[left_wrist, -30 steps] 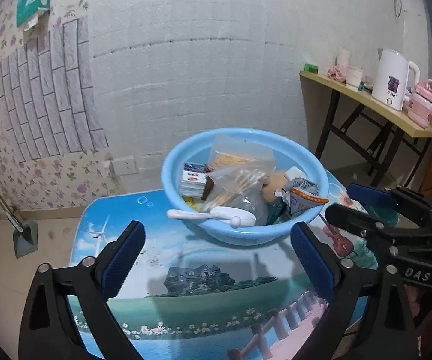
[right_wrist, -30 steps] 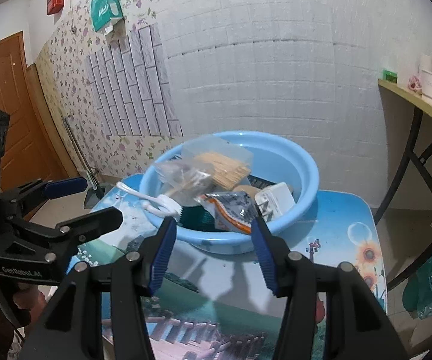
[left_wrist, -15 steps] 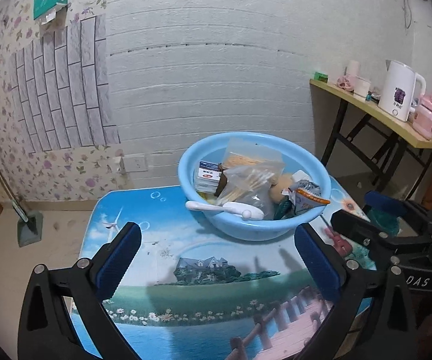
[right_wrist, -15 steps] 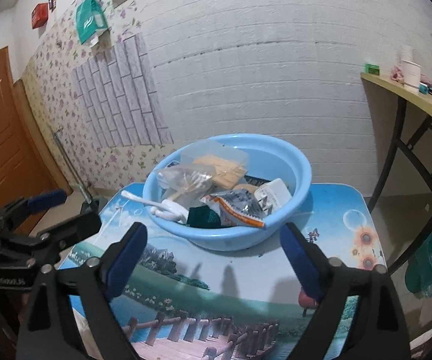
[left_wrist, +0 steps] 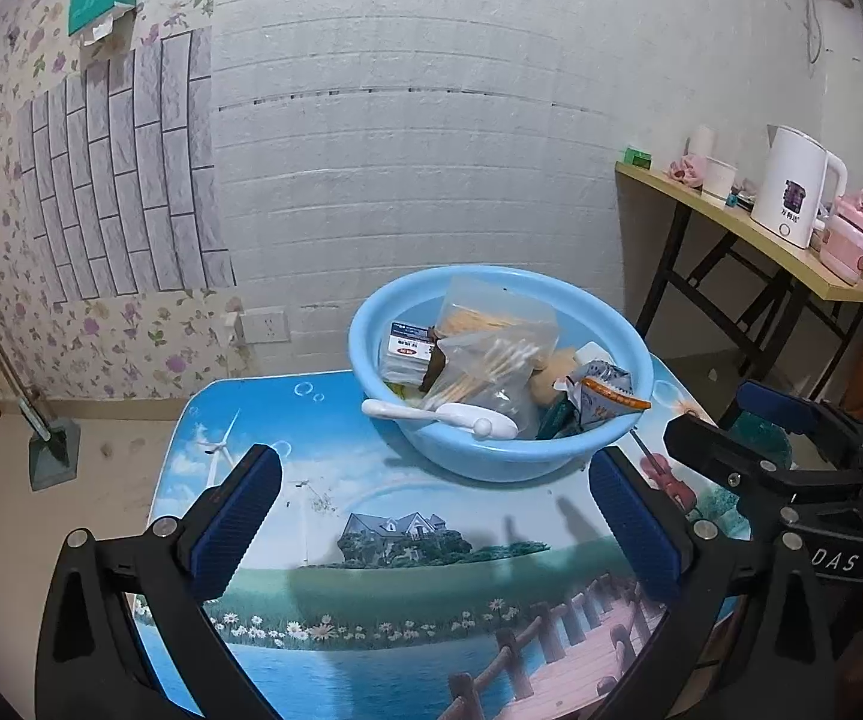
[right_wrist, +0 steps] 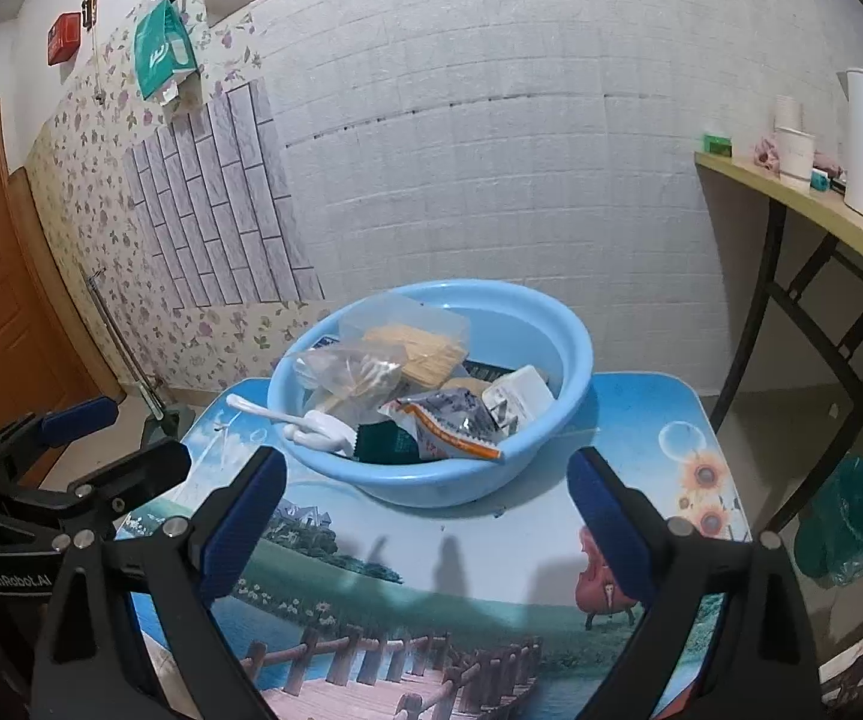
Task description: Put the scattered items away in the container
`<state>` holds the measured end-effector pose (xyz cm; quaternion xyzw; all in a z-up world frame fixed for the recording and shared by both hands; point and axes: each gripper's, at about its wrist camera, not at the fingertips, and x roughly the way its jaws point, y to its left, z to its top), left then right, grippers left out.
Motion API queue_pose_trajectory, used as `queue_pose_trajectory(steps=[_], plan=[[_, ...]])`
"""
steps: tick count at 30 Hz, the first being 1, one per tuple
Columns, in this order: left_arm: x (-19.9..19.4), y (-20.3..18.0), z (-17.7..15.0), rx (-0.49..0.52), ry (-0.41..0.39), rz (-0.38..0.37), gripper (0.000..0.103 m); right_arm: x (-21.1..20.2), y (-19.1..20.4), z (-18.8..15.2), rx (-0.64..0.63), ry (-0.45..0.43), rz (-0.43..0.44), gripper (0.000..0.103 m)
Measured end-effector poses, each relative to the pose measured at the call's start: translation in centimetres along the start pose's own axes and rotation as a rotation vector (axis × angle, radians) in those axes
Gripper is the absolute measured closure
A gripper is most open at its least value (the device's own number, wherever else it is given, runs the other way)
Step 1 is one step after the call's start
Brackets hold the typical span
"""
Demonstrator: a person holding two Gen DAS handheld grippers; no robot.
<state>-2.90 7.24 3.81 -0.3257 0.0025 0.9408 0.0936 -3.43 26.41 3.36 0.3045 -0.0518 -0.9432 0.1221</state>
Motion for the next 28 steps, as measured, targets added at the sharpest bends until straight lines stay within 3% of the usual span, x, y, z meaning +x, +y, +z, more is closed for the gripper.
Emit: queue_pose_trajectory(steps=[13,20,28], plan=[[0.27,0.06,-0.01,-0.002,0.01,-0.015,0.0,0.59,0.06,-0.37,-0.012,0.024,-0.004,0.006],[-0.28,-0.6,-0.08,0.033,-0.029,-0.004,0.0,0.55,-0.12,-0.5,-0.005,0.028,-0.007,0.006],[-0.12,-0.54,-0.13,0.022,-0.003,0.014,0.0,0.35,-0.06,-0.5,-0.004,0.026,-0.001,0.006]])
